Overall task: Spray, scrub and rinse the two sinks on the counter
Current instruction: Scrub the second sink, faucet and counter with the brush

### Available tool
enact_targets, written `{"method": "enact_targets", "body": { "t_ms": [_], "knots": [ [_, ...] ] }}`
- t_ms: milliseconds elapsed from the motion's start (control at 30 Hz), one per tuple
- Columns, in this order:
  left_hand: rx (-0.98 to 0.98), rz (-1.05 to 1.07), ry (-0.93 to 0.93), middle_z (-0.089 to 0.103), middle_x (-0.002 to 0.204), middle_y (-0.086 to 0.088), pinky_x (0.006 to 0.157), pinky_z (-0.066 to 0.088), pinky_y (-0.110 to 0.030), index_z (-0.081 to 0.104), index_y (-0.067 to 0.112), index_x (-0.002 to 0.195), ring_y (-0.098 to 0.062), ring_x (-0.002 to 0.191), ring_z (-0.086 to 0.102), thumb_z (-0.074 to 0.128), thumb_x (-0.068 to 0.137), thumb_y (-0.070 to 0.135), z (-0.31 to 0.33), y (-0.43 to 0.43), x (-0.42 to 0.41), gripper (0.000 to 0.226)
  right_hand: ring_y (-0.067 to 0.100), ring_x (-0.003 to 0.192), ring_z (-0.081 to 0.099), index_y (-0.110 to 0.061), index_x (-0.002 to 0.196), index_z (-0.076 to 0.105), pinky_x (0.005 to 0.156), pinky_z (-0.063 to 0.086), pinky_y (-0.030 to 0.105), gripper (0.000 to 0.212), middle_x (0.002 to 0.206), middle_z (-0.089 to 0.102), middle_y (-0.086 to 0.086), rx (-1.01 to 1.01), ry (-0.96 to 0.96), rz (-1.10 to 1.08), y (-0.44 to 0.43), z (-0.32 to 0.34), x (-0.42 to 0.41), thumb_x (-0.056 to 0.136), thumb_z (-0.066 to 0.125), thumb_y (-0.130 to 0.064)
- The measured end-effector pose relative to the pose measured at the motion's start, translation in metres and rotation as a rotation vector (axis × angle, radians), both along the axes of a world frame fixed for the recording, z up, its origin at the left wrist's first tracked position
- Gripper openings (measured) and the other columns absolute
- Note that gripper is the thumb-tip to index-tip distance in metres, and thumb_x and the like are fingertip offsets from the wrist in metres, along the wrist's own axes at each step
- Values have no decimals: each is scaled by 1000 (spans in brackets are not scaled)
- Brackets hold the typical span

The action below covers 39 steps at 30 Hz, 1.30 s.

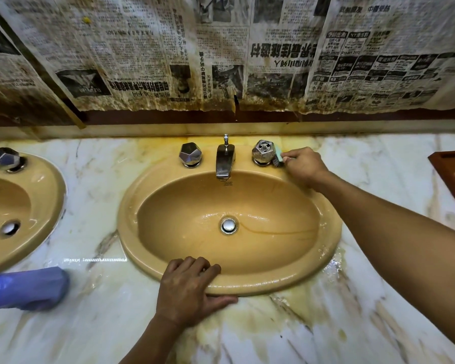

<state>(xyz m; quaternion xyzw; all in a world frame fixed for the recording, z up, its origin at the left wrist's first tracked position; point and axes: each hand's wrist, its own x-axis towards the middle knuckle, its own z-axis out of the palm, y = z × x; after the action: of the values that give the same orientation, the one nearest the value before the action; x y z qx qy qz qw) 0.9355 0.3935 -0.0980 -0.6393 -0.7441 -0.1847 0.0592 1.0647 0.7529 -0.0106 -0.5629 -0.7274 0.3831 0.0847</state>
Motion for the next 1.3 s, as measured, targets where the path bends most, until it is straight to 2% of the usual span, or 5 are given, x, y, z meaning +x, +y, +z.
{"method": "enact_targets", "body": {
  "t_ms": [367,567,833,1067,1300],
  "knots": [
    [-164,-64,-142,66,100,15,84,46,-36,73,34,110,-13,90,63,58,84,84,10,-5,-4,59,19,85,55,-33,128,70,78,50,34,30,130,69,5,74,-119,245,-92,8,29,102,55,-31],
    [217,200,-651,67,111,10,93,49,-24,73,20,109,-9,109,64,68,94,16,46,-37,-52,17,19,93,61,-30,137,55,76,50,36,37,117,67,4,-34,-29,385,-199,13,-37,101,46,-28],
    [-46,347,-528,64,111,21,92,39,-5,71,32,106,4,107,55,62,98,13,43,-148,-129,23,35,97,62,-22,145,37,79,50,42,43,120,62,17,-6,-11,703,-308,10,-154,104,49,-25],
    [-105,185,-308,61,142,6,110,33,-29,72,29,119,-16,129,55,58,93,31,-4,-203,-149,30,32,122,51,-11,140,54,99,42,39,38,131,57,14,153,-34,798,-343,-22,-215,102,57,-12],
    [16,177,-336,59,143,11,108,39,-36,71,32,117,-13,130,55,64,93,29,-14,-204,-152,25,32,106,58,-19,118,63,87,50,40,29,111,64,8,273,-54,956,-352,-46,-243,95,54,-3]
  ]
}}
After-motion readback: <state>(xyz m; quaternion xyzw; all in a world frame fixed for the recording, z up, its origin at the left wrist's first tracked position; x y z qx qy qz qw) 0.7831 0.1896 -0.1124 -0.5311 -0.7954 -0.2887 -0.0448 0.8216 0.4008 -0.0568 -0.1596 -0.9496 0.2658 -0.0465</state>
